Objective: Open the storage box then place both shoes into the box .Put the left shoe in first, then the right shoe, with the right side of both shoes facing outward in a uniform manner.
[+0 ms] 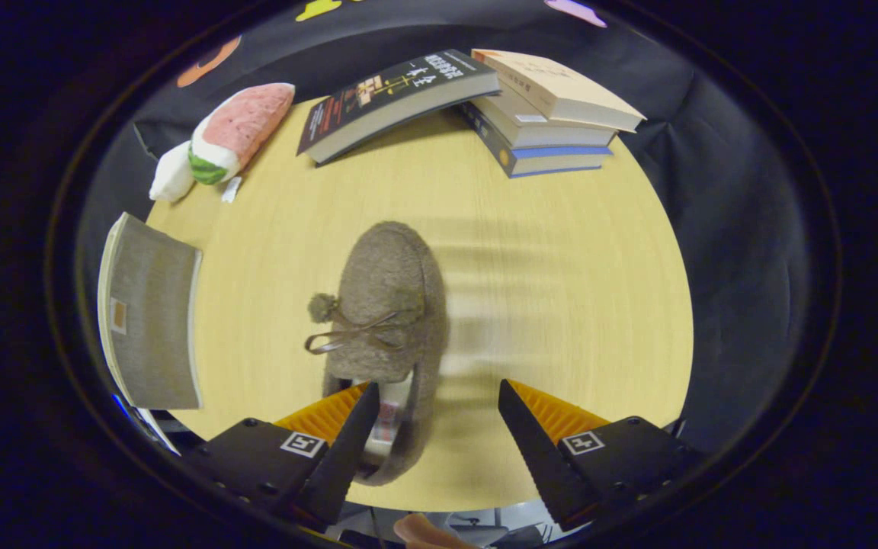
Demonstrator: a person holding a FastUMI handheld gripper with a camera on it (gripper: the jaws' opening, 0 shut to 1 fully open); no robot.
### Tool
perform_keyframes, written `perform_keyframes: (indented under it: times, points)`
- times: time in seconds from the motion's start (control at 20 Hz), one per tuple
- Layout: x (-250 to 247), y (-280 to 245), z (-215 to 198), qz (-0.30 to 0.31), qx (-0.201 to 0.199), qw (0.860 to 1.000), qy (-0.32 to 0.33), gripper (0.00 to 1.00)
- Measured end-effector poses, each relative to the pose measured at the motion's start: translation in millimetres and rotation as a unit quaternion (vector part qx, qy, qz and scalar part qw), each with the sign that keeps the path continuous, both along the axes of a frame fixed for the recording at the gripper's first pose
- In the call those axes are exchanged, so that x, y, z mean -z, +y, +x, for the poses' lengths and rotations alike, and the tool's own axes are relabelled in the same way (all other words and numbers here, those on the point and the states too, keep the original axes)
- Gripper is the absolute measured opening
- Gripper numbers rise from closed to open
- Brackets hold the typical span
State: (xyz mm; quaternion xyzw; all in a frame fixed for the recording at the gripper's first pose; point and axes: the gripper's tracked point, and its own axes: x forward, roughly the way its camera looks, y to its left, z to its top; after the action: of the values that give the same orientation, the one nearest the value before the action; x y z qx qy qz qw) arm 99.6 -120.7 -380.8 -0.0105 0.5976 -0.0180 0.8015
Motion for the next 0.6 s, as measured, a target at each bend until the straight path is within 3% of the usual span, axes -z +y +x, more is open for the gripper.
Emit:
perform_keyframes:
  times: [0.1,0.2,0.45,0.55,0.6]
  points:
    - [10.4,-15.6,3.0,-0.028,0.006,1.0,0.001,0.96]
    - [15.4,-8.1,4.7,-0.005,0.002,1.0,-0.006,0.94]
    - [24.2,18.3,3.6,0.068,-0.004,0.998,0.003,0.29]
    - [25.1,18.0,3.2,0.073,-0.002,0.997,0.0,0.14]
    - [24.7,18.2,2.1,0.081,0.002,0.997,0.001,0.14]
